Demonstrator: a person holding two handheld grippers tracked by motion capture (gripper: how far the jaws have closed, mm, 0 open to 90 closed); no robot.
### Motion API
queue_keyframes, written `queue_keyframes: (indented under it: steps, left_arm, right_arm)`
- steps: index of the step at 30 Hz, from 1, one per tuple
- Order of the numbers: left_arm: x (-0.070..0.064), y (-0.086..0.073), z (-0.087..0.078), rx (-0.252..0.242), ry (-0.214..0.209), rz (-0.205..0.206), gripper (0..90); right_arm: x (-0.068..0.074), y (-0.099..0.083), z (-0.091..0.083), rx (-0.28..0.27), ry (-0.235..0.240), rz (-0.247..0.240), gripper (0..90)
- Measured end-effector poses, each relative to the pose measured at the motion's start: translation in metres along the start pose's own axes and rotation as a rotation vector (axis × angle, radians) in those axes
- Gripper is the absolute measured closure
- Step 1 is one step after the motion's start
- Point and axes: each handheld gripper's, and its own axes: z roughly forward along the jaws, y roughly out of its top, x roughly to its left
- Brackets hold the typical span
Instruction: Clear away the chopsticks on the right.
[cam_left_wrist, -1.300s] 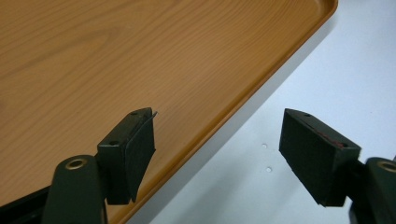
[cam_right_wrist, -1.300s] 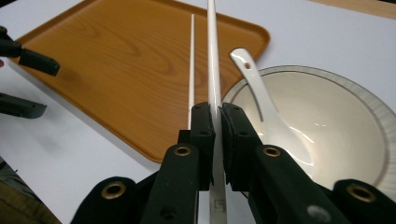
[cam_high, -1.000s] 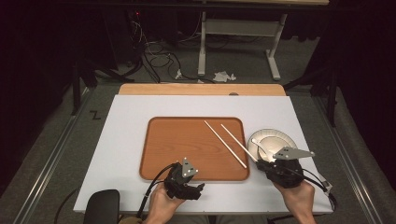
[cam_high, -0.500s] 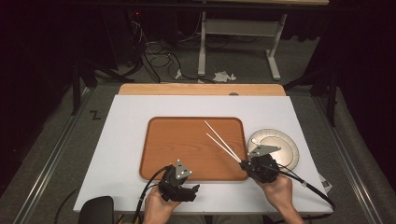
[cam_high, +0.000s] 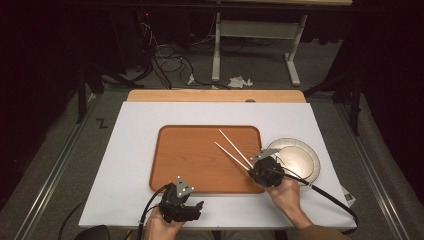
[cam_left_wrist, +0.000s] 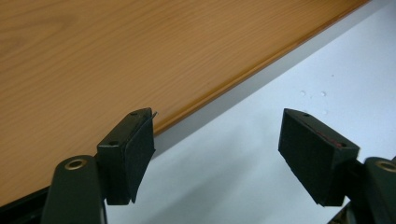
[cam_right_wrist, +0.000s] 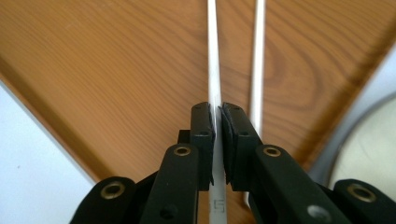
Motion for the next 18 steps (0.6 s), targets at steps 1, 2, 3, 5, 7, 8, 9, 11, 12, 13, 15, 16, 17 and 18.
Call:
queue_keyframes:
  steps: [1,2,3,5,7,8,9,11,12,13,15,16,17,18]
  left_arm:
    - [0.000,-0.001,-0.001,-0.003,0.005,-0.007,26.8]
    - [0.001,-0.003,-0.002,-0.002,0.009,-0.011,26.8]
    - [0.002,-0.004,-0.004,-0.002,0.014,-0.016,26.8]
    - [0.003,-0.007,-0.006,-0.005,0.022,-0.029,26.8]
    - [0.003,-0.008,-0.008,-0.005,0.030,-0.037,26.8]
    - [0.003,-0.009,-0.009,-0.007,0.032,-0.041,26.8]
    - [0.003,-0.010,-0.009,-0.003,0.036,-0.043,26.8]
    - [0.003,-0.012,-0.009,-0.003,0.041,-0.050,26.8]
    - [0.003,-0.012,-0.009,0.000,0.043,-0.048,26.8]
    - [0.003,-0.013,-0.009,0.004,0.044,-0.050,26.8]
    - [0.003,-0.013,-0.010,0.006,0.045,-0.051,26.7]
    - [0.002,-0.014,-0.010,0.003,0.048,-0.052,26.7]
    - [0.003,-0.014,-0.011,0.001,0.049,-0.052,26.7]
    - [0.003,-0.014,-0.012,0.000,0.048,-0.056,26.7]
  right_arm:
    - [0.000,0.002,0.004,0.015,-0.006,-0.010,84.7]
    - [0.000,0.002,0.006,0.019,-0.012,-0.013,84.6]
    - [0.000,0.004,0.008,0.023,-0.019,-0.012,84.6]
    - [0.000,0.007,0.012,0.020,-0.022,-0.021,84.4]
    - [0.001,0.010,0.015,0.027,-0.024,-0.028,84.3]
    - [0.002,0.010,0.017,0.026,-0.024,-0.036,84.3]
    - [0.001,0.011,0.020,0.021,-0.024,-0.038,84.2]
    - [-0.001,0.012,0.022,0.027,-0.025,-0.036,84.1]
    - [-0.003,0.013,0.023,0.025,-0.024,-0.033,84.1]
    - [-0.003,0.013,0.023,0.025,-0.024,-0.033,84.1]
    - [-0.004,0.014,0.024,0.019,-0.023,-0.038,83.6]
    - [-0.004,0.014,0.024,0.016,-0.021,-0.031,83.2]
    - [-0.005,0.014,0.025,0.012,-0.019,-0.034,82.2]
    - [-0.005,0.014,0.025,0.009,-0.024,-0.039,81.0]
